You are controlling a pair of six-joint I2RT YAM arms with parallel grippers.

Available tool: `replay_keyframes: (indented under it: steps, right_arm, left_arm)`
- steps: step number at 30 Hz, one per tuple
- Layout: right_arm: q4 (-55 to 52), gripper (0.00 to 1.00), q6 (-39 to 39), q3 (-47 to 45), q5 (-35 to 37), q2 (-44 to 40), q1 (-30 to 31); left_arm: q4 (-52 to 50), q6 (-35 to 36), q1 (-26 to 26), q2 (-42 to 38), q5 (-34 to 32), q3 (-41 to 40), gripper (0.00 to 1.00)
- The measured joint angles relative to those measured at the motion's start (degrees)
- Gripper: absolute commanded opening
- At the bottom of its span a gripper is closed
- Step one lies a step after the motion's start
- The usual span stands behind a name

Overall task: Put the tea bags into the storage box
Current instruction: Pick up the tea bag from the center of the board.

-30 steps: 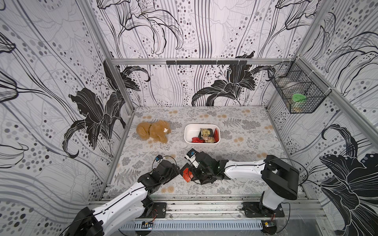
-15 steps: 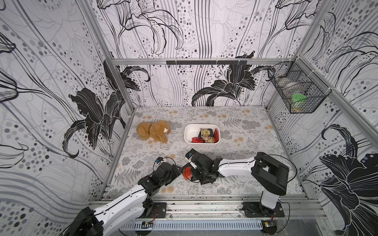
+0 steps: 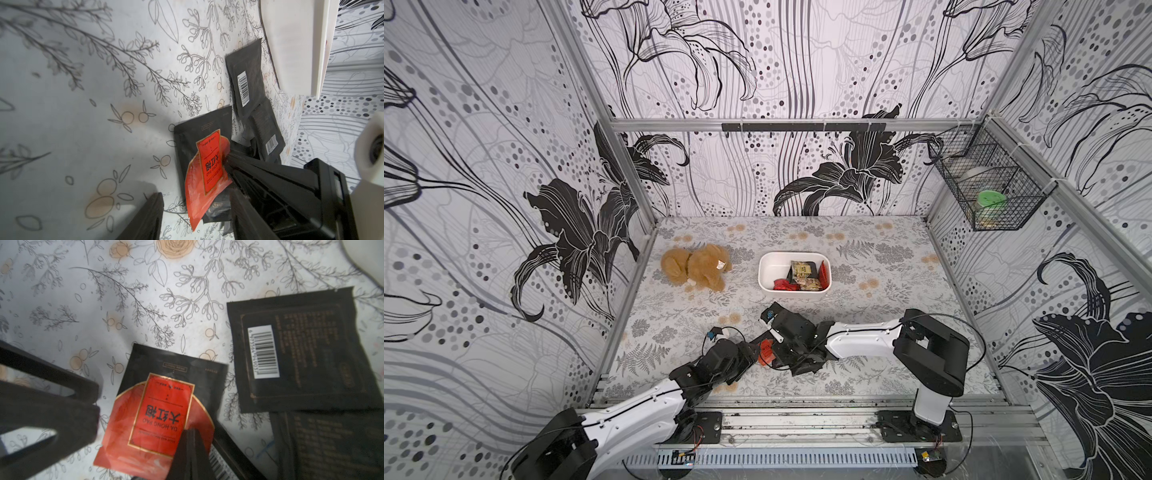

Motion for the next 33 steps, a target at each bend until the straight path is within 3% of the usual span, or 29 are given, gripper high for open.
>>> replay_keyframes:
  steps: [7, 33]
  right_arm:
    - [-0.3, 0.00, 0.0, 0.0, 0.0, 0.0, 0.0]
    - [-0.3, 0.00, 0.0, 0.0, -0.8, 0.0, 0.0]
  left_arm:
    - [4.0, -4.3, -4.4, 3.7, -2.4, -0.4, 0.39]
    - [17.1, -10.1, -6.8, 12.5, -7.6, -1.6, 0.37]
